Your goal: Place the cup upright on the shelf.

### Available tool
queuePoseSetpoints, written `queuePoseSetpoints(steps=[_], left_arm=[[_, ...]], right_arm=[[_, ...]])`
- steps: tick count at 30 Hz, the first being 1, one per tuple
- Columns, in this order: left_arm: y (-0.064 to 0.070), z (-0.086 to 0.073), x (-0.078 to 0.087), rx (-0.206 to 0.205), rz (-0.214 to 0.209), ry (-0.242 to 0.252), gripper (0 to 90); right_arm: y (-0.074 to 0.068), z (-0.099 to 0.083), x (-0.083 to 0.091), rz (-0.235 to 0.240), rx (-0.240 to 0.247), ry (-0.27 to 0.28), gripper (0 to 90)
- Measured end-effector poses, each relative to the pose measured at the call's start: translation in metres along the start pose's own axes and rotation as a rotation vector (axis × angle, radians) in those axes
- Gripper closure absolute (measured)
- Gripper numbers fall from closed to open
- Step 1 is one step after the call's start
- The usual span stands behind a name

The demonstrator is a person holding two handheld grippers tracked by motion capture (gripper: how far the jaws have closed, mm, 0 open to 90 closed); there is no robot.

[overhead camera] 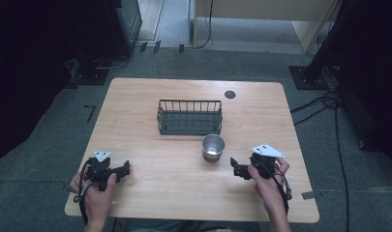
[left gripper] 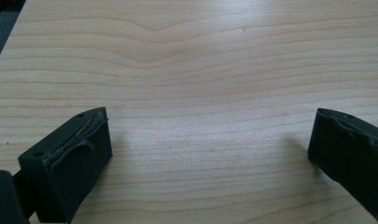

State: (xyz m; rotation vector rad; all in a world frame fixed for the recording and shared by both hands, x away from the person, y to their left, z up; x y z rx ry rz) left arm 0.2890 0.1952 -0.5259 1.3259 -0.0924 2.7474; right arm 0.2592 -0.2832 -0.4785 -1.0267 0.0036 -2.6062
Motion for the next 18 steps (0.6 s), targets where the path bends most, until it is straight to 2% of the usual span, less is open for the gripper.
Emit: queuePoseSetpoints(steps=[2,9,18], left_arm=[[0.0,0.0,0.0,0.001,0.0,0.001,0.0],[0.0,0.0,0.0,0.001,0.0,0.0,0.0],[0.0,0.0,0.0,0.001,0.0,0.001,0.0]], right_arm=[[-0.009,0.002,-0.006,0.019,0.013,-0.004,0.0],[-0.027,0.006,-0.021,0.057,0.036,-0.013,0.0],[-0.042,0.011,-0.036,0.091,0.063,-0.03,0.0]])
Point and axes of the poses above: each handheld gripper's, and its own axes: x roughly backward along the jaws, z roughly out of its top, y roughly to its right, the point moved 1 cm from there along -x, roughly forward along the jaws, and after that the axes turned 5 degrees about -y, right-handed, at the moved point
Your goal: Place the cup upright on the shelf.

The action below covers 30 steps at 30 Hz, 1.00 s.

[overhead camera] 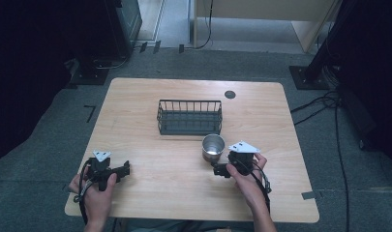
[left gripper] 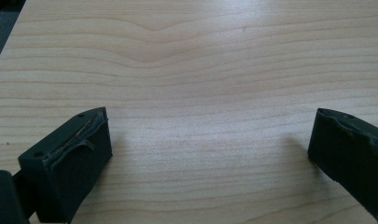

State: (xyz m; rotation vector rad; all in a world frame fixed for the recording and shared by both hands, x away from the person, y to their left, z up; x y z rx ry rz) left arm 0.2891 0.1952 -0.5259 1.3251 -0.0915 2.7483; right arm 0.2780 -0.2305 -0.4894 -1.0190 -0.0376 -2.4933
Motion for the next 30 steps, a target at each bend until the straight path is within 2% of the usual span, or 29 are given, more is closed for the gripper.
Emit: queuePoseSetpoints(steps=[8,11,16,17,21,30], left_arm=[[0.0,0.0,0.0,0.0,0.0,0.0,0.0],[0.0,0.0,0.0,0.0,0.0,0.0,0.0],[0.0,0.0,0.0,0.0,0.0,0.0,0.0],[0.0,0.0,0.0,0.0,0.0,0.0,0.0],[0.0,0.0,0.0,0.0,0.0,0.0,0.0],[0.0,0.0,0.0,0.0,0.0,0.0,0.0]], right_arm=[[-0.008,0.007,-0.016,0.008,-0.012,-0.03,1.1],[-0.013,0.011,-0.023,-0.022,-0.009,-0.028,5.9],[-0.018,0.015,-0.03,-0.028,-0.004,-0.025,6.6],[-0.02,0.017,-0.033,-0.051,-0.005,-0.021,8.6],[-0.021,0.019,-0.039,-0.083,-0.014,-0.022,12.3],[-0.022,0.022,-0.041,-0.096,-0.029,-0.011,16.4]])
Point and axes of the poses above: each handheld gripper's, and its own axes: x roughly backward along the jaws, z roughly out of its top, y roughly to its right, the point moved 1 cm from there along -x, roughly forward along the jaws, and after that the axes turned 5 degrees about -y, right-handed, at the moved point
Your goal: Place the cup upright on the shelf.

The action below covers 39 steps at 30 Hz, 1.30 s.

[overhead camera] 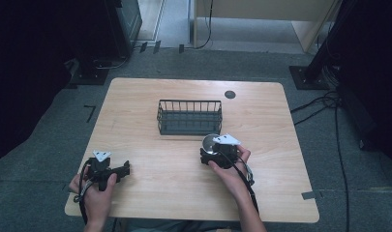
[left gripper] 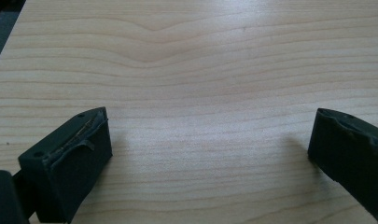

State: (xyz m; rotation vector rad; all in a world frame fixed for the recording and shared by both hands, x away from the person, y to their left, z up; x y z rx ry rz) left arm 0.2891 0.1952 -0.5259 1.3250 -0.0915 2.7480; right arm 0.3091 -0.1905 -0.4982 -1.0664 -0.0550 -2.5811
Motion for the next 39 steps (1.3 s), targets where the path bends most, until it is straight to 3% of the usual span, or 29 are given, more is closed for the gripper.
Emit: queuePoseSetpoints(steps=[8,18,39], left_arm=[[0.0,0.0,0.0,0.0,0.0,0.0,0.0],[0.0,0.0,0.0,0.0,0.0,0.0,0.0],[0.0,0.0,0.0,0.003,0.0,0.002,0.0]], right_arm=[[0.001,0.006,0.009,0.022,-0.004,0.014,16.8],[-0.002,0.027,0.026,0.039,0.007,0.046,16.9],[-0.006,0.084,0.043,0.034,0.047,0.099,17.0]])
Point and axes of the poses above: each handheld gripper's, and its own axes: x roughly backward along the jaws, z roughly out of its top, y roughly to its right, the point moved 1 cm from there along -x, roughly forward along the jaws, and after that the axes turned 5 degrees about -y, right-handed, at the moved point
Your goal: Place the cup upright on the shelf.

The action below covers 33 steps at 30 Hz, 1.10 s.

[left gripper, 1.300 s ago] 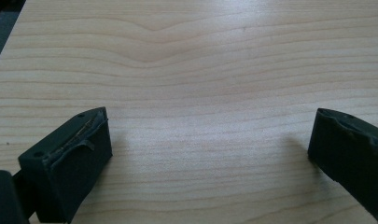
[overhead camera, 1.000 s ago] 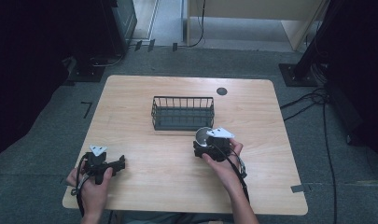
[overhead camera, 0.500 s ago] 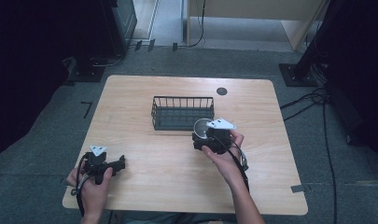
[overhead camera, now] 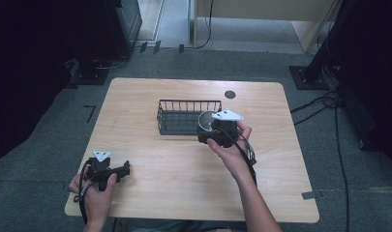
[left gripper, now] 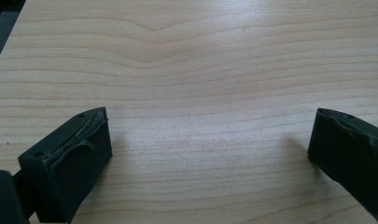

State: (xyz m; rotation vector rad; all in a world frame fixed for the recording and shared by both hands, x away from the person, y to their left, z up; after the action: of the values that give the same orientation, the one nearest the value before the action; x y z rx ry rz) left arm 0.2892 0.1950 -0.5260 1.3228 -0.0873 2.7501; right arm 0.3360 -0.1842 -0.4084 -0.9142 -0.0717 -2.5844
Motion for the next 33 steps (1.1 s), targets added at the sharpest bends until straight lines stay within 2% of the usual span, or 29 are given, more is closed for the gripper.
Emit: queuePoseSetpoints(steps=[13,22,33], left_arm=[[0.0,0.0,0.0,0.002,0.0,0.0,0.0],[0.0,0.0,0.0,0.002,0.0,0.0,0.0],[0.0,0.0,0.0,-0.001,0.0,-0.002,0.0]], right_arm=[[0.003,0.034,-0.003,-0.012,0.008,0.015,17.0],[0.007,0.056,-0.019,-0.031,0.014,0.011,17.1],[0.016,0.066,-0.047,-0.063,-0.008,-0.023,17.1]])
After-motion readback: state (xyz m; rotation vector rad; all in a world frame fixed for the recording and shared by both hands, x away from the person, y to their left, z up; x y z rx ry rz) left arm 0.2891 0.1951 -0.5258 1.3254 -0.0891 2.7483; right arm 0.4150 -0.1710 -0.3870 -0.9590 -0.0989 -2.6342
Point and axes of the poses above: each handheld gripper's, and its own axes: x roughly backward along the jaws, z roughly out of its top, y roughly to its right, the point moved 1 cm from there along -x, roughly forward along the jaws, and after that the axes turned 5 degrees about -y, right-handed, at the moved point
